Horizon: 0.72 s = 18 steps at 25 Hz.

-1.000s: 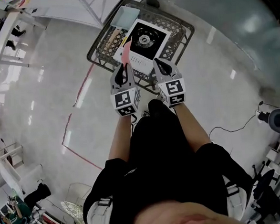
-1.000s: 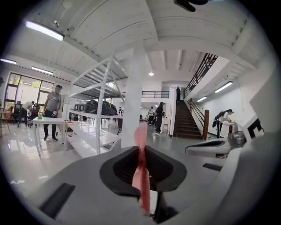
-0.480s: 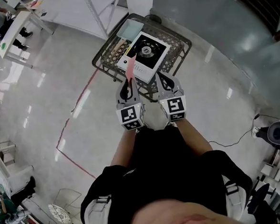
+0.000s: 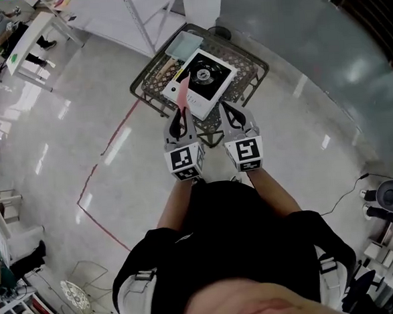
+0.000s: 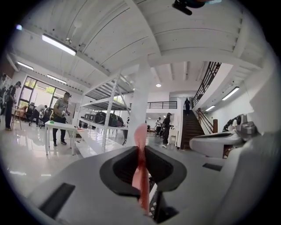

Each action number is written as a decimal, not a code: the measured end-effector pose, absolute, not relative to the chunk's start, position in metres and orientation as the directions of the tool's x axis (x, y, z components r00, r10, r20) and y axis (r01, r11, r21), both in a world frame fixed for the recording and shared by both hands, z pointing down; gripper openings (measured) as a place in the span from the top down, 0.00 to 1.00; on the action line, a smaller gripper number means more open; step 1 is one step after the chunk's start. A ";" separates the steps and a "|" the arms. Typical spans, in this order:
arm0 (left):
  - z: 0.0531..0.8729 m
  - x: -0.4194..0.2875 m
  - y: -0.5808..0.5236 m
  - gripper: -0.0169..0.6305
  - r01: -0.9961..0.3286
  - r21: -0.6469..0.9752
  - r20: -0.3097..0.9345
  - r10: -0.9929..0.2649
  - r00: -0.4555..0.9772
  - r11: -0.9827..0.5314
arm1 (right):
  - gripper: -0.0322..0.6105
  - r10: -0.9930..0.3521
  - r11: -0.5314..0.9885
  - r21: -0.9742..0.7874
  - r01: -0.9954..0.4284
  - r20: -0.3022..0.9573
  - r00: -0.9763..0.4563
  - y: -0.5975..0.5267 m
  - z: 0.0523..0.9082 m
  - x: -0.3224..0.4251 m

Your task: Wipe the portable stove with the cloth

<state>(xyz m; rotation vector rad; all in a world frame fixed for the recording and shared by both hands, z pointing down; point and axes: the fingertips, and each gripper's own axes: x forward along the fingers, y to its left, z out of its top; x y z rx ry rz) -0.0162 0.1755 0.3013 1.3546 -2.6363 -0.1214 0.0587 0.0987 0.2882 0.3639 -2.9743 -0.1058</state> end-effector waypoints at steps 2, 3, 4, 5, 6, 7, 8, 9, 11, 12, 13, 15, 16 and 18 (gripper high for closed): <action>0.298 -0.008 0.171 0.90 -0.806 0.139 0.104 -0.818 -0.565 0.575 | 0.95 -0.237 0.971 0.074 -0.229 0.132 -0.962 0.095 0.286 0.067; 0.297 -0.005 0.168 0.90 -0.810 0.133 0.104 -0.820 -0.562 0.572 | 0.95 -0.234 0.971 0.069 -0.227 0.126 -0.964 0.093 0.284 0.071; 0.297 -0.002 0.167 0.90 -0.811 0.127 0.106 -0.821 -0.562 0.571 | 0.95 -0.232 0.972 0.066 -0.225 0.120 -0.965 0.091 0.283 0.074; 0.297 0.000 0.166 0.90 -0.810 0.122 0.107 -0.819 -0.563 0.573 | 0.95 -0.230 0.973 0.066 -0.223 0.115 -0.966 0.090 0.282 0.075; 0.297 0.000 0.166 0.90 -0.809 0.118 0.107 -0.818 -0.566 0.575 | 0.95 -0.228 0.973 0.069 -0.222 0.114 -0.967 0.088 0.283 0.076; 0.296 0.000 0.164 0.90 -0.809 0.114 0.106 -0.816 -0.568 0.577 | 0.95 -0.229 0.972 0.073 -0.221 0.115 -0.967 0.085 0.284 0.077; 0.296 0.000 0.162 0.90 -0.809 0.109 0.105 -0.816 -0.568 0.577 | 0.95 -0.230 0.972 0.077 -0.222 0.115 -0.966 0.083 0.285 0.077; 0.296 0.001 0.160 0.90 -0.810 0.105 0.104 -0.817 -0.568 0.577 | 0.95 -0.232 0.972 0.078 -0.224 0.112 -0.966 0.081 0.285 0.077; 0.295 0.003 0.157 0.90 -0.812 0.102 0.105 -0.818 -0.565 0.574 | 0.95 -0.235 0.971 0.078 -0.228 0.104 -0.966 0.079 0.284 0.079; 0.295 0.006 0.156 0.90 -0.813 0.101 0.104 -0.819 -0.565 0.573 | 0.95 -0.235 0.970 0.080 -0.228 0.098 -0.967 0.080 0.283 0.082; 0.293 0.010 0.155 0.90 -0.813 0.101 0.102 -0.819 -0.564 0.573 | 0.95 -0.234 0.970 0.085 -0.227 0.090 -0.968 0.080 0.280 0.085; 0.289 0.018 0.154 0.90 -0.815 0.101 0.094 -0.821 -0.563 0.570 | 0.95 -0.230 0.971 0.093 -0.222 0.082 -0.970 0.080 0.277 0.091; 0.288 0.022 0.152 0.90 -0.817 0.101 0.088 -0.823 -0.561 0.568 | 0.95 -0.228 0.971 0.094 -0.220 0.084 -0.970 0.079 0.276 0.094; 0.285 0.028 0.149 0.90 -0.821 0.101 0.075 -0.827 -0.557 0.562 | 0.95 -0.226 0.971 0.095 -0.217 0.090 -0.970 0.076 0.275 0.098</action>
